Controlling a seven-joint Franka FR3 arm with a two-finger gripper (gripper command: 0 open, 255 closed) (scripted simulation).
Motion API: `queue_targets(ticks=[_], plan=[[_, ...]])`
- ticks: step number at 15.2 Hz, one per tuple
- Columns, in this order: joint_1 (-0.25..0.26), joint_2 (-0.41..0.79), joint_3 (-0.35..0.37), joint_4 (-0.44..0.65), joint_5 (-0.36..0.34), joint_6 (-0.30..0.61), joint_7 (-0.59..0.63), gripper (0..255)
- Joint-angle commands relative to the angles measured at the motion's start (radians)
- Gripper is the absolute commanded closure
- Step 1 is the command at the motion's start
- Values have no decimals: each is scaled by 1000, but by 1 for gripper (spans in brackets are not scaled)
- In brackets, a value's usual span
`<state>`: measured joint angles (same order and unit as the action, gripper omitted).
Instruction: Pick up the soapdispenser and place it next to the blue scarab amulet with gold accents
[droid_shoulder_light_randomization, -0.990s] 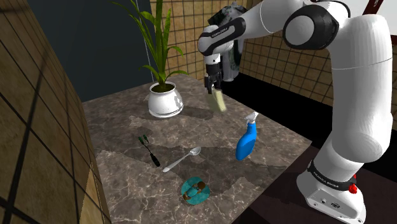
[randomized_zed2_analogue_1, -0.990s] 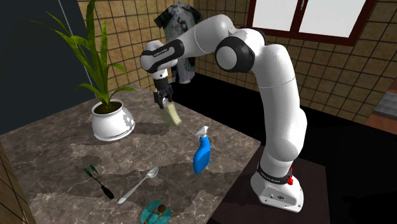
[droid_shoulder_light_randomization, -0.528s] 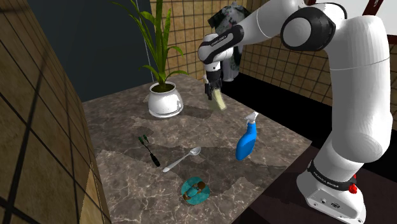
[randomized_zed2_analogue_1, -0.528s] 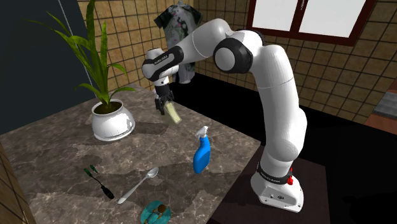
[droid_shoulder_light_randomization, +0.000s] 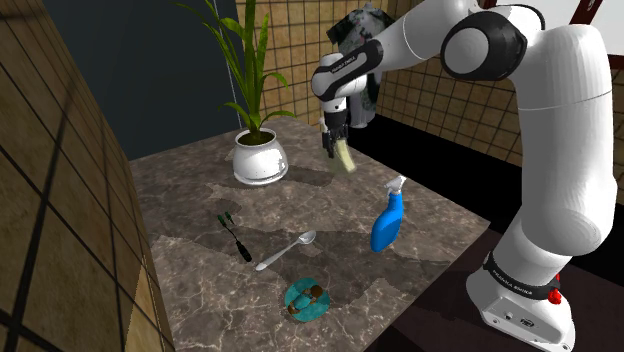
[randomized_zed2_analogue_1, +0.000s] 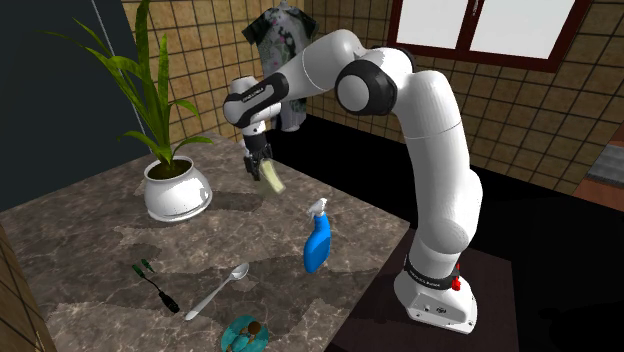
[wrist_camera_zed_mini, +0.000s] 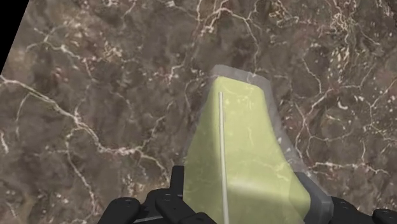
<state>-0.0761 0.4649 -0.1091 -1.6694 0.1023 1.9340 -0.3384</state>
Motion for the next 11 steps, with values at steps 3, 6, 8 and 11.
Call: queue_targets(ticks=[3, 6, 8, 11], plan=[[0, 4, 0, 0, 1, -1, 0, 255], [0, 2, 0, -1, 0, -1, 0, 255], [-1, 4, 0, 3, 0, -4, -1, 255], [0, -9, 0, 8, -1, -22, 2, 255]])
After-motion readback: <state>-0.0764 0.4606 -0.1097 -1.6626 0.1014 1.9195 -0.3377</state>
